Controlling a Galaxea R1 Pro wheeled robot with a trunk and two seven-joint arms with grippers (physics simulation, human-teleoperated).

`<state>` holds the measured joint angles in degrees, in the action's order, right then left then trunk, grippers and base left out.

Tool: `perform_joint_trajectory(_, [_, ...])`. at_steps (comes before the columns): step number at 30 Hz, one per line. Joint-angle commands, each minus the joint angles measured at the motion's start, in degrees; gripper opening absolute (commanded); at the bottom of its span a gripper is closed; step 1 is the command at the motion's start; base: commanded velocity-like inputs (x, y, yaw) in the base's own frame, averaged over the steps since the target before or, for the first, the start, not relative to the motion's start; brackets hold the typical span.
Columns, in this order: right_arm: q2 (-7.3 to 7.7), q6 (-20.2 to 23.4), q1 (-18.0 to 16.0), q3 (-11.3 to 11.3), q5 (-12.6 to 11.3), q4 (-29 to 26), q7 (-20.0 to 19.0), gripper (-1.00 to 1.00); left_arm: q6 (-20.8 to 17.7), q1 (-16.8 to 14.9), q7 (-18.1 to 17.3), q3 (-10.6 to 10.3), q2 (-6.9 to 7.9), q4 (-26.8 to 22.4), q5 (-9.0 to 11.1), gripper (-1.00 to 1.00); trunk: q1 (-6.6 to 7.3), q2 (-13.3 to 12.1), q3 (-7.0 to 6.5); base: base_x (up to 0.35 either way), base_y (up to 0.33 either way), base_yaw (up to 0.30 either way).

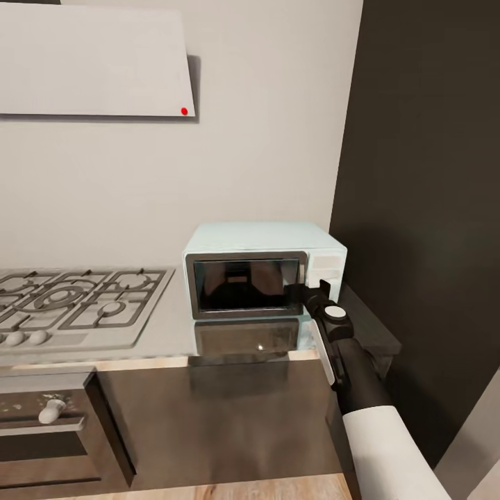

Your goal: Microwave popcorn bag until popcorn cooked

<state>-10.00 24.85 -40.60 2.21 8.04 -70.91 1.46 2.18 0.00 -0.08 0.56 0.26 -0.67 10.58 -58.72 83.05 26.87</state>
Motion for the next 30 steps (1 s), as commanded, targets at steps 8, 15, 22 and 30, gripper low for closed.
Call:
perform_joint_trajectory(8, [0.00, 0.4, 0.0, 0.1, 0.5, 0.0, 0.1, 1.00, 0.1, 0.0, 0.0, 0.0, 0.00, 0.0, 0.3, 1.00, -0.01, 0.0, 0.05, 0.032, 0.000, 0.000])
perform_joint_trajectory(15, [0.00, 0.4, 0.0, 0.1, 0.5, 0.0, 0.1, 1.00, 0.1, 0.0, 0.0, 0.0, 0.00, 0.0, 0.3, 1.00, -0.01, 0.0, 0.05, 0.025, 0.000, 0.000])
perform_joint_trajectory(22, [0.00, 0.5, -0.1, 0.1, 0.4, 0.0, 0.1, 1.00, 0.1, 0.0, 0.0, 0.0, 0.00, 0.0, 0.3, 1.00, -0.01, 0.0, 0.05, 0.000, 0.000, 0.000])
perform_joint_trajectory(30, [0.00, 0.5, 0.0, 0.1, 0.4, 0.0, 0.1, -1.00, 0.1, 0.0, 0.0, 0.0, 0.00, 0.0, 0.3, 1.00, -0.01, 0.0, 0.05, 0.000, 0.000, 0.000])
